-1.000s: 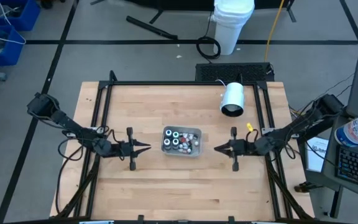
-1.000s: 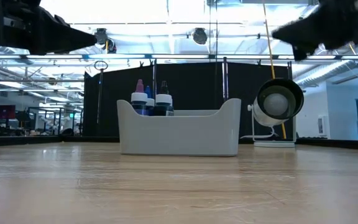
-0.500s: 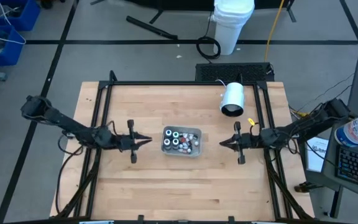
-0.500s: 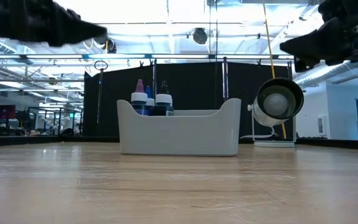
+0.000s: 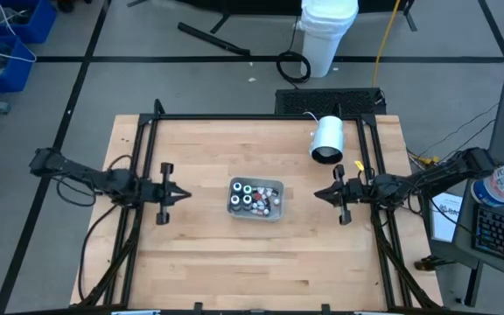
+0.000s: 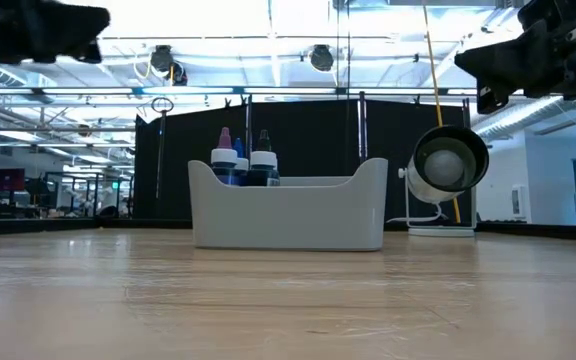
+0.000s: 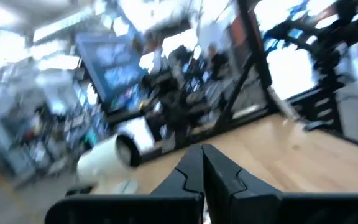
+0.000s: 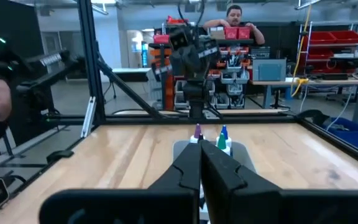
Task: Pick & Place food coloring
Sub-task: Return to Home Position
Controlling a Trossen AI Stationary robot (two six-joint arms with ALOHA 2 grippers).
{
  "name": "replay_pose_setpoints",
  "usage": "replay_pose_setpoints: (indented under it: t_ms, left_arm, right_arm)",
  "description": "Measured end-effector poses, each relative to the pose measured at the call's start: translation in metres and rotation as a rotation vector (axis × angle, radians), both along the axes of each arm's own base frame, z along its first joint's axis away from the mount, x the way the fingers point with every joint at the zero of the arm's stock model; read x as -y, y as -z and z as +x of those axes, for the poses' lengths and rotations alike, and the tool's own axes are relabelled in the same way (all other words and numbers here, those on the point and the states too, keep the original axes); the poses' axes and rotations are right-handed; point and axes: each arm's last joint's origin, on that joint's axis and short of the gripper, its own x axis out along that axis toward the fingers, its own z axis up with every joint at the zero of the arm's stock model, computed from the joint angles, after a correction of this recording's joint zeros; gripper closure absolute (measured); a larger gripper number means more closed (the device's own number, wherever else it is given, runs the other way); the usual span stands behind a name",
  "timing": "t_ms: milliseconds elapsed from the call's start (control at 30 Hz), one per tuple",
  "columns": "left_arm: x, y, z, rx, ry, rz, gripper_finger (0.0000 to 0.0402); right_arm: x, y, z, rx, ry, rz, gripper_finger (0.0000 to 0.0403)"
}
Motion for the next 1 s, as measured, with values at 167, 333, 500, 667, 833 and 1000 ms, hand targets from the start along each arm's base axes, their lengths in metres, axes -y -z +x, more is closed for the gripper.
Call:
replay_pose_setpoints:
  t_ms: [167, 333, 500, 667, 833, 1000]
  left_arm:
    - [-0.004, 0.019, -0.013, 0.074, 0.039, 0.01, 0.0399]
    - [-0.003, 0.02, -0.018, 0.078, 0.14, 0.006, 0.04]
    - [-0.003, 0.018, -0.022, 0.114, 0.147, 0.016, 0.04]
    - [-0.003, 0.018, -0.027, 0.125, 0.156, 0.041, 0.0401]
    - [-0.003, 0.02, -0.028, 0.118, 0.159, 0.045, 0.0401]
    - [-0.004, 0.018, -0.029, 0.126, 0.139, 0.027, 0.0401]
  right_arm:
    - [-0.002, 0.0, -0.002, 0.002, -0.012, -0.02, 0.0403]
    - [-0.006, -0.001, -0.004, 0.008, -0.045, -0.027, 0.0403]
    - [-0.009, -0.004, -0.009, 0.044, -0.08, -0.043, 0.0403]
    - [-0.011, -0.012, -0.016, 0.112, -0.107, -0.022, 0.0403]
    - [-0.011, -0.019, -0.022, 0.178, -0.12, 0.001, 0.0403]
    - [-0.005, -0.023, -0.028, 0.218, -0.009, 0.04, 0.0403]
